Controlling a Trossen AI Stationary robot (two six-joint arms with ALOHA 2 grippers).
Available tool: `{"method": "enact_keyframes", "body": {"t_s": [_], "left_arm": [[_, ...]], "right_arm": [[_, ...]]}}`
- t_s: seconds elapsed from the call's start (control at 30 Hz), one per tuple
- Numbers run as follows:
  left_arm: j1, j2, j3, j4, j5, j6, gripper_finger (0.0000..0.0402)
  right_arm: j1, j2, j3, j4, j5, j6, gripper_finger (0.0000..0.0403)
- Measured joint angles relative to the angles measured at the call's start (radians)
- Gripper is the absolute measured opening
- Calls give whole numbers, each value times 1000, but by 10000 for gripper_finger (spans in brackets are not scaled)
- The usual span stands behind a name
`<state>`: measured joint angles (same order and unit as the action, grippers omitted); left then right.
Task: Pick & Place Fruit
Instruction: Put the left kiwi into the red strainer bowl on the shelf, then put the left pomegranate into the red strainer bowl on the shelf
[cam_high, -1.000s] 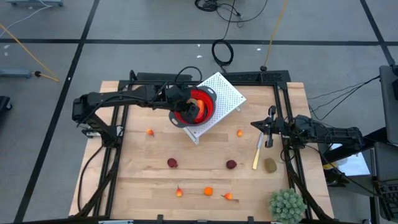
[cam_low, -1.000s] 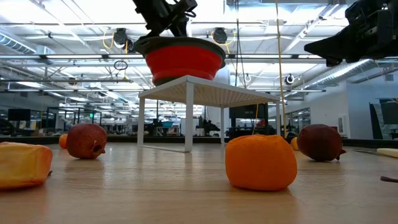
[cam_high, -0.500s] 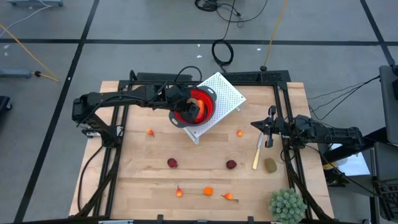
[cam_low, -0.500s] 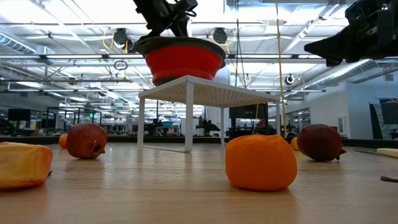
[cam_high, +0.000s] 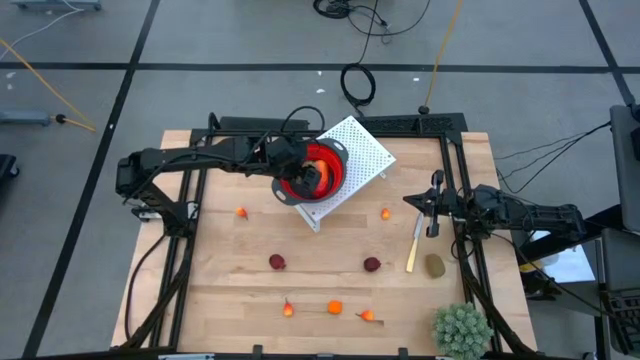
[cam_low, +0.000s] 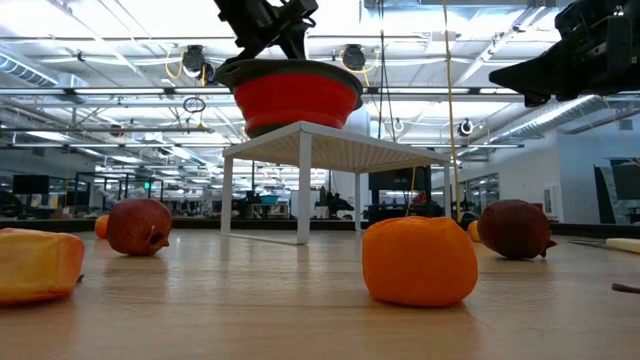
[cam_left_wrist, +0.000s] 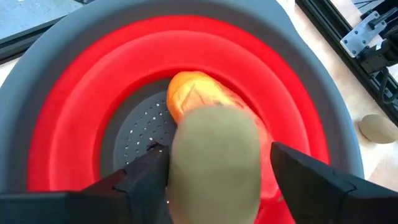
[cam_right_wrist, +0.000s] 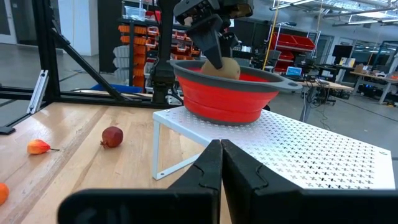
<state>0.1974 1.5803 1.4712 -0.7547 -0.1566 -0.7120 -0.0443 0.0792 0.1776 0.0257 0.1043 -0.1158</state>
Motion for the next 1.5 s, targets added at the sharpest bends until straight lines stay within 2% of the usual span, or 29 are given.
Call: {"method": "enact_keyframes", "body": {"t_s": [0.27,0.5,0.8,1.17,1.27,1.5], "left_arm": [[21,-41,0,0,3,-5,302],[-1,-132,0,2,2,-37,273],[-147,-237,0,5,1,-113,218],[-358,-244,0,2,-3,-334,158],[-418,-243,0,0,-46,-404,145],[-560,-239,0,-5,-236,-538,117]], "right_arm": [[0,0,0,0,0,0,0],[0,0,0,0,0,0,0],[0,0,0,1,0,0,0],[0,0,0,1,-1,0,0],[0,0,0,1,-1,0,0],[0,0,0,1,-1,0,0]]}}
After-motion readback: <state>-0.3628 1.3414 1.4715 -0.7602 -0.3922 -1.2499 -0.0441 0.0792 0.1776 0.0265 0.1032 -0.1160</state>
